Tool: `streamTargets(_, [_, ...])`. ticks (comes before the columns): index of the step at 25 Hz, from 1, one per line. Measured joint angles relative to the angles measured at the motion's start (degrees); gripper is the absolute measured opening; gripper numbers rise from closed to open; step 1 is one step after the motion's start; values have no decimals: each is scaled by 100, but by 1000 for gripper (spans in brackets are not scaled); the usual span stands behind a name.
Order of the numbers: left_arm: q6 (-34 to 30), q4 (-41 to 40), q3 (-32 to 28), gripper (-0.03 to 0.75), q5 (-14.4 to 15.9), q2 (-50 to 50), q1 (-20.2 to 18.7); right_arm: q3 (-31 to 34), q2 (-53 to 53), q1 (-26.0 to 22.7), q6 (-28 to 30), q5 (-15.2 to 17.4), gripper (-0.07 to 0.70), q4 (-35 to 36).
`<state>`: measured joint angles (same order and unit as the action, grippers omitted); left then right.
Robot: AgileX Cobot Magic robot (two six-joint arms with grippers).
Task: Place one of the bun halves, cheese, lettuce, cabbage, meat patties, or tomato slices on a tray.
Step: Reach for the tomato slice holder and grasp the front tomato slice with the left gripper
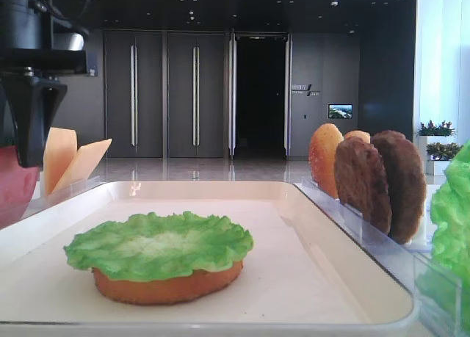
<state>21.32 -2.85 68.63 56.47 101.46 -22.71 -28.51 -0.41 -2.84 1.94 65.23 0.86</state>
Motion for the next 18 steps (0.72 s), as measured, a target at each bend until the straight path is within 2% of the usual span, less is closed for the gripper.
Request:
streamTargets(12, [0,-129,0,296,-17,232,0,0,0,0,0,0,293,0])
streamTargets(15, [0,-129,0,246,-17,232,0,0,0,0,0,0,293,0])
streamTargets(18, [-44,-135,0,149,-17,232,0,0,0,0,0,0,293,0])
